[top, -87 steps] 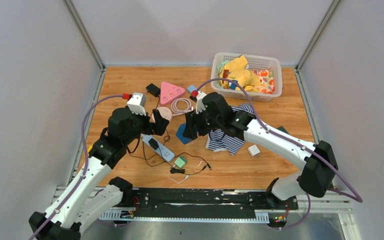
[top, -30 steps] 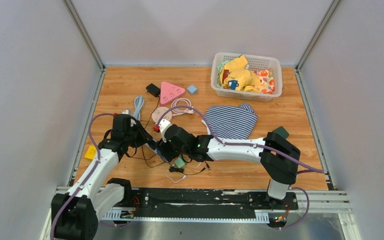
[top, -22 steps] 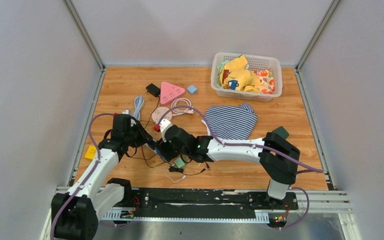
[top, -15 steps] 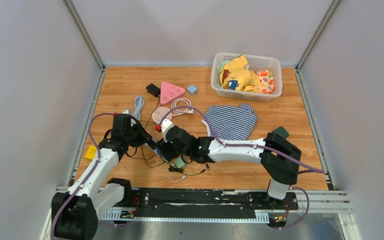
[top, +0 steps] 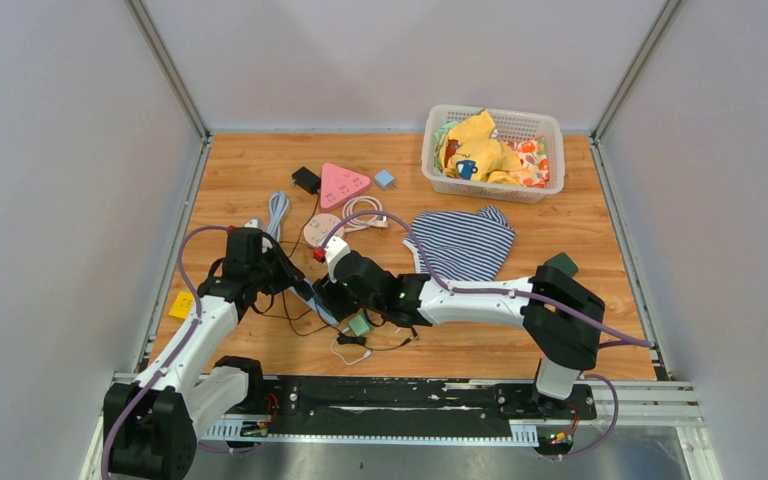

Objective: Insert the plug
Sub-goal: Insert the plug into the socket.

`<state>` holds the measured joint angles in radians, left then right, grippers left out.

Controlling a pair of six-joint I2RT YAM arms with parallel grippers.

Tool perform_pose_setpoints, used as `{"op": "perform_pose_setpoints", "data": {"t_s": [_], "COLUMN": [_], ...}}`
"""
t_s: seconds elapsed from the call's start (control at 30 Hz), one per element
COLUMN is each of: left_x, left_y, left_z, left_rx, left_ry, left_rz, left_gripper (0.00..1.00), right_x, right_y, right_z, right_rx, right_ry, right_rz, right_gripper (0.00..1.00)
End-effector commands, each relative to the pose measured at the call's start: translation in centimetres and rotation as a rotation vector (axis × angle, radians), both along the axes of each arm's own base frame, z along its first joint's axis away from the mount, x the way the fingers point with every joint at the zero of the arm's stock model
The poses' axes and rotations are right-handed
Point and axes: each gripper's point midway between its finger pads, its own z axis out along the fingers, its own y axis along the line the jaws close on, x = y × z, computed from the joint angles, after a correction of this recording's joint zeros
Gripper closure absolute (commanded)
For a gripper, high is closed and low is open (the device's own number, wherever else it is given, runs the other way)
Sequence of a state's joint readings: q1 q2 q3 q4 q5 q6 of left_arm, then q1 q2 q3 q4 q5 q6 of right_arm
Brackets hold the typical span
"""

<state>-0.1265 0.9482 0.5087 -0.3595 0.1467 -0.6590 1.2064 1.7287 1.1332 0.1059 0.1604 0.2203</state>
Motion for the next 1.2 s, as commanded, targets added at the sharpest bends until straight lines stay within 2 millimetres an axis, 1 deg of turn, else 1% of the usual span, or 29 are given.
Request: {"op": "perform_pose_setpoints", "data": {"t_s": [0.0,0.23,0.67,0.93,1.17], "left_x": [-0.7,-0.7,-0.7,-0.7,-0.7], "left_y": [0.5,0.5,0.6,0.5,0.5], "left_z": [-1.0,-1.1,-1.1,-1.1,-1.1], "left_rx": [0.026,0.026,0.030,0.029,0.028], "left_ry": [0.039,0.042,0.039,0.042,0.042], "left_rz": [0.000,-0.001,0.000,-0.002,-0.001], "left_gripper": [0.71,0.72,0.72,0.72,0.73], "right_x": [-0.1,-0.4,-0.5,-0.4,-1.0], "right_y": [0.8,1.4,1.2,0.8,-0.1], "right_z": [1.8,1.3,1.3,-0.4,-2.3], "right_rx": [0.077,0.092,0.134,0.124,0.043], "right_ry": [-0.010,0.024,0.030,0.026,0.010], "right_rz": [-0.012,-0.011,-0.028,-0.044,-0.067], "right_gripper": [1.00,1.00,1.00,1.00,1.00]}}
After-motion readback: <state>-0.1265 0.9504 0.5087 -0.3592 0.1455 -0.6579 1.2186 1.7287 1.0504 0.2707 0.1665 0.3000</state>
